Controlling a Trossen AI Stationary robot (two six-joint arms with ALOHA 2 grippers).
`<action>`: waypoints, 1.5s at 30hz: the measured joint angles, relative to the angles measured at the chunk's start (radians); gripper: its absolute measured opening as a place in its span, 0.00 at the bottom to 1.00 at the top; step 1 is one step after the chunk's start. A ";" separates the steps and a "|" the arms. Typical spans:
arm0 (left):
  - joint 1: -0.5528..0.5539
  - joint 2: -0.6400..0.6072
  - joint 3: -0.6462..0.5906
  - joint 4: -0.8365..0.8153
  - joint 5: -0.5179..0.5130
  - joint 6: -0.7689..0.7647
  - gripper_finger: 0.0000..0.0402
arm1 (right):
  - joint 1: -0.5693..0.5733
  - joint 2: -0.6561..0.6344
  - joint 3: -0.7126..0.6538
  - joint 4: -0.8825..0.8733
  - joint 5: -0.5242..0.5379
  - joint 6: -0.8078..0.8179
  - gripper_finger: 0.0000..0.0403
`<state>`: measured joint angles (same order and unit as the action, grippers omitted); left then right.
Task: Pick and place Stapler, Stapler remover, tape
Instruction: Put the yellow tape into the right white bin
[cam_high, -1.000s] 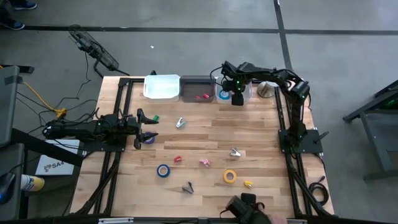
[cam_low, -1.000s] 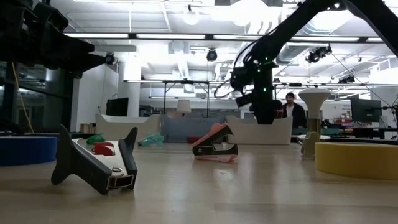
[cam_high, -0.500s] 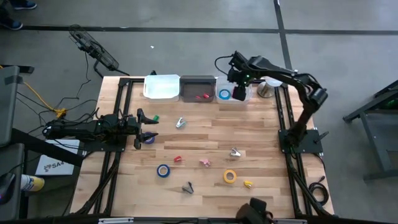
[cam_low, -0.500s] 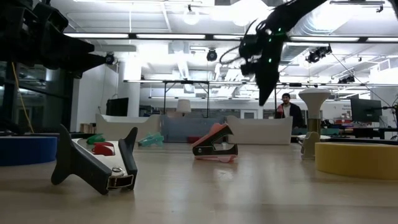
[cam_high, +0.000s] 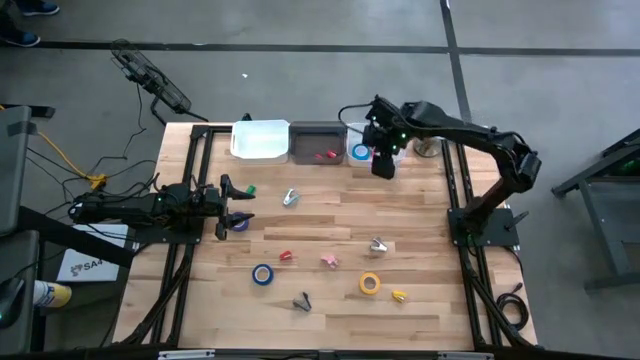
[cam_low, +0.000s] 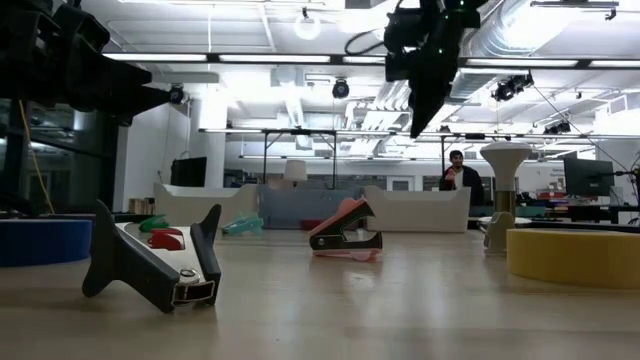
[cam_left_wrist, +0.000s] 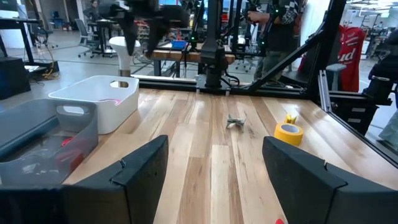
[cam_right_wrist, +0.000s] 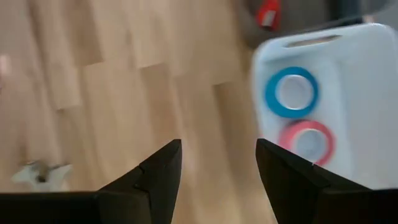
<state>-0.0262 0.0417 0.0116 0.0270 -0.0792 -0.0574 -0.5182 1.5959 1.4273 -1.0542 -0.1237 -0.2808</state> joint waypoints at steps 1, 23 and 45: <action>0.000 0.000 0.000 0.000 0.000 0.000 0.64 | 0.023 0.000 0.000 -0.010 0.000 0.014 0.49; 0.000 0.000 0.000 0.000 0.000 0.000 0.64 | 0.534 0.001 -0.004 -0.052 0.044 0.639 0.49; 0.000 0.000 0.000 0.000 0.000 0.000 0.64 | 0.839 0.077 -0.004 -0.125 0.092 1.317 0.49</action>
<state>-0.0264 0.0414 0.0116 0.0273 -0.0792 -0.0574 0.3210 1.6725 1.4235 -1.1790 -0.0319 1.0363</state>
